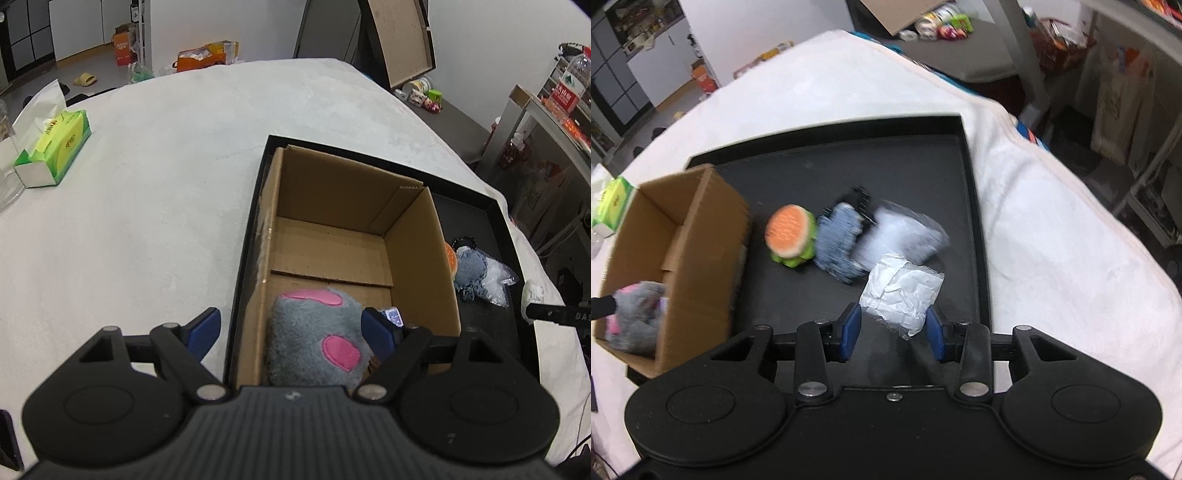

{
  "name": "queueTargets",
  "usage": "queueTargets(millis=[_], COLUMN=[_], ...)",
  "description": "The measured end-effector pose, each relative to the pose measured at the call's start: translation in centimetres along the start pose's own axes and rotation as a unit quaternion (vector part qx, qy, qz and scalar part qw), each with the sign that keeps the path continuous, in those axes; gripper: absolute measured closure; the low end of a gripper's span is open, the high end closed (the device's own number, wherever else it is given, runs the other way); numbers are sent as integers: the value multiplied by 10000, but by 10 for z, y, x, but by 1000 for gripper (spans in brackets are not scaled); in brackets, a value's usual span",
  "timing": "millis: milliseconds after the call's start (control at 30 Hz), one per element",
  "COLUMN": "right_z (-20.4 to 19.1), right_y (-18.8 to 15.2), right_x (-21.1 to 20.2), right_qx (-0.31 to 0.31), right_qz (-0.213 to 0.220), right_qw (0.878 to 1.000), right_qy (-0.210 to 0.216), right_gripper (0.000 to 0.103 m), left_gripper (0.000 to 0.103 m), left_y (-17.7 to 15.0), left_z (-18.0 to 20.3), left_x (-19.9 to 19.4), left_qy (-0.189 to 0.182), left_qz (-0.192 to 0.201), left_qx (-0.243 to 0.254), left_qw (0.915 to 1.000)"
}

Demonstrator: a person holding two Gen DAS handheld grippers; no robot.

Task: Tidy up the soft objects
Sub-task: 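Carry the paper ball with the right gripper and drop it into the box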

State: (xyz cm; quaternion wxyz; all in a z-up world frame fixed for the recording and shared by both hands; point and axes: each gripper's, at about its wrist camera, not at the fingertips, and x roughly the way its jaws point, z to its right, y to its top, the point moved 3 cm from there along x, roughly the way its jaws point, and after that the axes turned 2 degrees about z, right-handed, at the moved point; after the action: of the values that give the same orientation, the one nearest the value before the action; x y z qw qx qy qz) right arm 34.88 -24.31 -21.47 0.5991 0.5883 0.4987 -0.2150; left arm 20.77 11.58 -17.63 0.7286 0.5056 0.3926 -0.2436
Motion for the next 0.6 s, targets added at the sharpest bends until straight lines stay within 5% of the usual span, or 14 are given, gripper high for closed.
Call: queueTargets(millis=[333,600], right_z=[-54,-92], right_y=[21,30], right_x=[-29,-36], right_qx=[-412,-690], right_qz=[318,399], right_qw=[9985,9964], right_qy=[180,299], right_gripper=[65,65], left_gripper=[22,34], left_y=[-2,-4], left_z=[-7,-14], left_x=[-8,-8], left_qy=[-260,-446], left_qz=[274,337], left_qx=[-58,-73], left_qw=[9993,9984])
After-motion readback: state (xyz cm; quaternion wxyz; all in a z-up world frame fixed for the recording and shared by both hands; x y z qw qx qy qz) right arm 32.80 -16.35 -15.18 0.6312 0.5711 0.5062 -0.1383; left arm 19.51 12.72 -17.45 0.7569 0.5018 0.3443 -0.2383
